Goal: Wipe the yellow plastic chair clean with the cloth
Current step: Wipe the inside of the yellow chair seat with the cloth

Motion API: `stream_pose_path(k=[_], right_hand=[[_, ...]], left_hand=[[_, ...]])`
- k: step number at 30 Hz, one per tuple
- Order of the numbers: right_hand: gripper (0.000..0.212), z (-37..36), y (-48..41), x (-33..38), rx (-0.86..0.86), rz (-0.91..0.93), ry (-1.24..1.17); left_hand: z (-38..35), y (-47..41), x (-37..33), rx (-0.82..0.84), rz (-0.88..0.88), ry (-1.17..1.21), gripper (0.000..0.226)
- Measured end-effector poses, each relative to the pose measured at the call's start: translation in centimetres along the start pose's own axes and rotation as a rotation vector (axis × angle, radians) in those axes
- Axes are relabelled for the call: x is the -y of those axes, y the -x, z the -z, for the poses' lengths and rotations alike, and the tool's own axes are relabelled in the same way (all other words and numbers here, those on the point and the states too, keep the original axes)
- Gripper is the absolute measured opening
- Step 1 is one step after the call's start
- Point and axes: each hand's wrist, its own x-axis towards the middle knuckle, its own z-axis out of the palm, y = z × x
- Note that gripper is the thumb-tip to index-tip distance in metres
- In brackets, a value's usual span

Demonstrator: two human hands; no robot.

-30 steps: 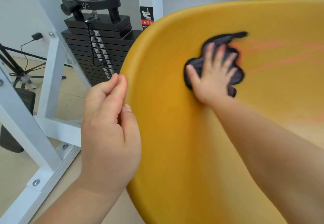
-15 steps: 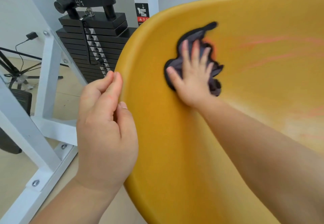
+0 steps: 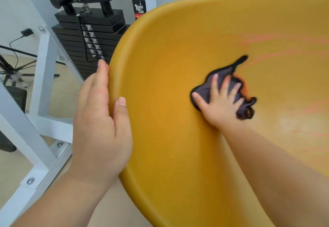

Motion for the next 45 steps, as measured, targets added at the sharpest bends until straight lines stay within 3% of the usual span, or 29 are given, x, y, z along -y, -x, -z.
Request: stream_pose_path(k=[4,6,9,10,12,14,16,18,20,24,26,28,30,32,35,41,43,45], right_hand=[[0.084,-1.8,8.6,6.3,0.103,0.386,-0.139],[0.080,-1.0,12.5,5.0,0.227,0.623,-0.131],[0.078,0.0,12.8,-0.7,0.312,0.846,0.113],[0.081,0.2,11.2,-2.8,0.304,0.800,0.220],[0.093,1.5,7.3,-6.3,0.279,0.507,0.337],[0.101,2.6,4.7,-7.3,0.236,0.164,0.295],[0.096,1.5,5.1,-4.8,0.265,0.009,0.222],[0.090,-0.3,8.6,-0.7,0.335,0.092,0.122],[0.088,0.1,14.3,2.3,0.419,0.333,0.029],[0.077,3.7,20.7,-0.7,0.687,0.645,0.065],[0.081,3.9,17.8,-5.4,0.637,0.599,0.251],[0.091,4.6,12.6,-10.4,0.521,0.348,0.442],[0.098,6.1,8.1,-14.3,0.417,0.016,0.469],[0.102,6.5,6.4,-15.7,0.357,-0.136,0.393],[0.103,4.7,8.6,-13.8,0.409,-0.039,0.361],[0.083,6.8,21.4,-11.9,0.818,0.434,0.356],[0.079,7.7,21.4,-14.3,0.799,0.480,0.395],[0.088,8.6,16.8,-18.2,0.659,0.350,0.519]], left_hand=[[-0.1,-0.2,-0.1,-0.010,-0.059,-0.092,0.059],[-0.1,-0.2,-0.2,0.001,-0.077,-0.106,0.062],[0.0,-0.2,-0.4,0.033,-0.053,-0.117,0.067],[0.1,-0.2,-0.4,0.044,-0.051,-0.125,0.067],[0.2,-0.1,-0.7,0.069,-0.056,-0.154,0.067],[0.3,0.1,-0.9,0.083,-0.079,-0.203,0.066],[0.2,0.4,-1.2,0.088,-0.125,-0.280,0.064],[0.0,0.7,-1.7,0.095,-0.208,-0.334,0.063],[-0.2,0.8,-2.7,0.090,-0.324,-0.336,0.062],[-1.8,1.2,-4.5,0.265,-0.464,-0.309,0.058],[-3.0,1.7,-4.5,0.475,-0.450,-0.391,0.058],[-4.0,2.3,-4.7,0.681,-0.406,-0.466,0.066],[-4.6,2.6,-5.1,0.805,-0.380,-0.501,0.076],[-5.1,3.0,-5.4,0.861,-0.370,-0.513,0.081],[-5.8,3.8,-6.4,0.918,-0.350,-0.541,0.082],[-8.7,5.8,-8.1,1.078,-0.372,-0.603,0.076],[-10.2,6.4,-8.6,1.125,-0.401,-0.624,0.067],[-11.4,6.8,-9.3,1.175,-0.388,-0.624,0.068]])
